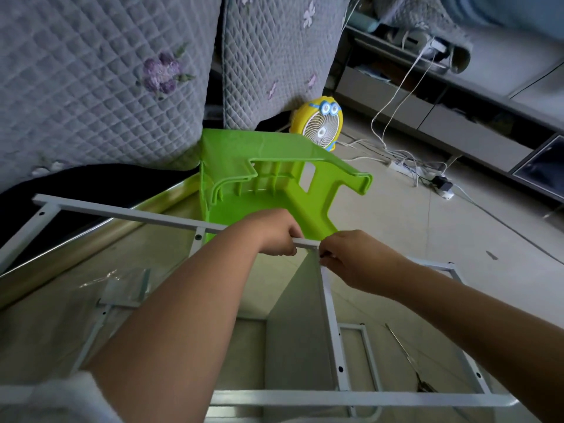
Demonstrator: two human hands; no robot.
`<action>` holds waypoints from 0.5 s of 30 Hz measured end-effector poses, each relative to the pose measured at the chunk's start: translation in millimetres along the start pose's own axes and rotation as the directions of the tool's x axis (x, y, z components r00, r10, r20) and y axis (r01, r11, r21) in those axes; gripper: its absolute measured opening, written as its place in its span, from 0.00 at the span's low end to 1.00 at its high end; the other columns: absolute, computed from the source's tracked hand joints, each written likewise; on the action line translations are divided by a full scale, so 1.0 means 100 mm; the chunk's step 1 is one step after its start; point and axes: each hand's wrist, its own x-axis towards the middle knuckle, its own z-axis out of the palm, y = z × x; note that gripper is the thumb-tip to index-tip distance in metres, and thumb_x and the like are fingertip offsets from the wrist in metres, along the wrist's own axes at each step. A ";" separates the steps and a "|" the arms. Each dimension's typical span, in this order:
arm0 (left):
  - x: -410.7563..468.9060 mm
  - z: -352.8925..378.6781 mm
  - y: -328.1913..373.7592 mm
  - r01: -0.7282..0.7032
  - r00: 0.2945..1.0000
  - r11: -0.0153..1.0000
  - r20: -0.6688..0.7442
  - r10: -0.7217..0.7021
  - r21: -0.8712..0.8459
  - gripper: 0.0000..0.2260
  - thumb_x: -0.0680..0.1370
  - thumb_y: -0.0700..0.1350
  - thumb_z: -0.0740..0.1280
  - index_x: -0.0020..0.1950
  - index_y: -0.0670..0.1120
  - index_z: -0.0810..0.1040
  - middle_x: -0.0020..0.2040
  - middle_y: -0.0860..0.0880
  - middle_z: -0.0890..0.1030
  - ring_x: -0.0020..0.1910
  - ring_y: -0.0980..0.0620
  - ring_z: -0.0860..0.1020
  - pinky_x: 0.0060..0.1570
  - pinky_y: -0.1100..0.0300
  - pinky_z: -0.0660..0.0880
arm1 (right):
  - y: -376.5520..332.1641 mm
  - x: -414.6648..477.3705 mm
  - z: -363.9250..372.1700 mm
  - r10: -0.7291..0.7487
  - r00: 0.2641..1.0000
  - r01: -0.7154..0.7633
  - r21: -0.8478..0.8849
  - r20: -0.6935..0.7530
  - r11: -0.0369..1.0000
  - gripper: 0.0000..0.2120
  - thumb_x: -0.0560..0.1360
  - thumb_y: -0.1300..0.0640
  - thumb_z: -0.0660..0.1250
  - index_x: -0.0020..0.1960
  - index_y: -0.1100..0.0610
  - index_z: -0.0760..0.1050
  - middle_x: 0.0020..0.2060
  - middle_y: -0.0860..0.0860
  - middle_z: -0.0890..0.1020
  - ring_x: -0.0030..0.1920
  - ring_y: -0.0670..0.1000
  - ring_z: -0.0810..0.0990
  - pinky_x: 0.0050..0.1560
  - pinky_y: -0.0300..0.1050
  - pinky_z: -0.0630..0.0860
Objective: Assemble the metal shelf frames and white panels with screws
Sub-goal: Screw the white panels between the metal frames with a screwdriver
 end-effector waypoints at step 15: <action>-0.05 -0.01 0.04 -0.006 0.999 0.995 -0.040 0.010 0.100 0.12 0.75 0.44 0.66 0.58 0.53 0.79 0.45 0.50 0.78 0.43 0.51 0.73 0.39 0.62 0.65 | -0.05 0.06 -0.12 0.001 0.994 0.032 -0.307 0.105 0.951 0.12 0.80 0.56 0.53 0.56 0.58 0.72 0.49 0.56 0.78 0.51 0.58 0.77 0.45 0.46 0.72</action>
